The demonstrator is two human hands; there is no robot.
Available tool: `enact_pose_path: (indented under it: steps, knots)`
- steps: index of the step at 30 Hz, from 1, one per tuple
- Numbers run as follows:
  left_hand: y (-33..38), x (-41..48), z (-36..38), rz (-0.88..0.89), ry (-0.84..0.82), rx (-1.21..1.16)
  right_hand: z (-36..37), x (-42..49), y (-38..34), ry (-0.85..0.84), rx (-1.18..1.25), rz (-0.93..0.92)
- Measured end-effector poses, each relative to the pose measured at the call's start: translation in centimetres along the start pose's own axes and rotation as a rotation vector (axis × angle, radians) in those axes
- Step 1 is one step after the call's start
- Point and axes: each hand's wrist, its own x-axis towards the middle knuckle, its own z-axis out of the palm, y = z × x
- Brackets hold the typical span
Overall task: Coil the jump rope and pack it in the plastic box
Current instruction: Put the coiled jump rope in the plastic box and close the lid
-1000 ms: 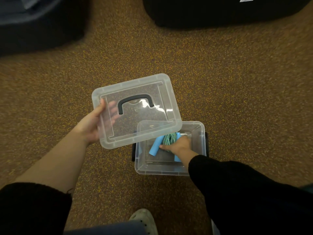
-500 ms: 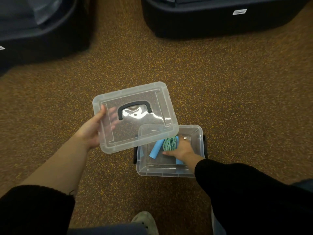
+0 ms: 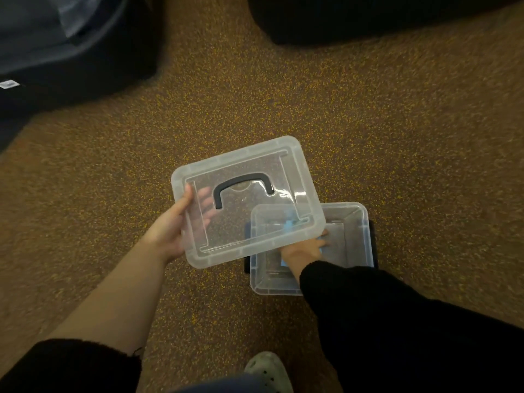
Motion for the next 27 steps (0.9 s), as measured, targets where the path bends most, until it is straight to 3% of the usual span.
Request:
enact_pose_path:
  steps: [5, 12, 19, 21, 24, 27]
  knots:
    - [0.3, 0.8, 0.3, -0.004, -0.013, -0.009, -0.5, -0.3, -0.2, 0.015, -0.133, 0.019]
    - [0.3, 1.6, 1.2, 0.012, -0.05, -0.034, -2.6, -0.4, 1.2, -0.041, -0.032, -0.069]
    - [0.0, 1.3, 1.9, -0.012, -0.107, -0.043, -11.2, -2.0, 4.2, -0.232, 0.127, -0.537]
    - [-0.4, 1.1, 2.2, -0.048, -0.113, -0.025, -14.4, -2.2, 4.2, -0.201, 0.252, -0.548]
    - [-0.8, 0.8, 3.0, -0.043, -0.119, -0.004, -18.5, -3.3, 3.2, -0.287, 0.704, -0.393]
    - [-1.5, 0.9, 3.9, -0.011, -0.092, 0.022, -20.1, -4.4, 3.0, -0.353, 0.812, -0.427]
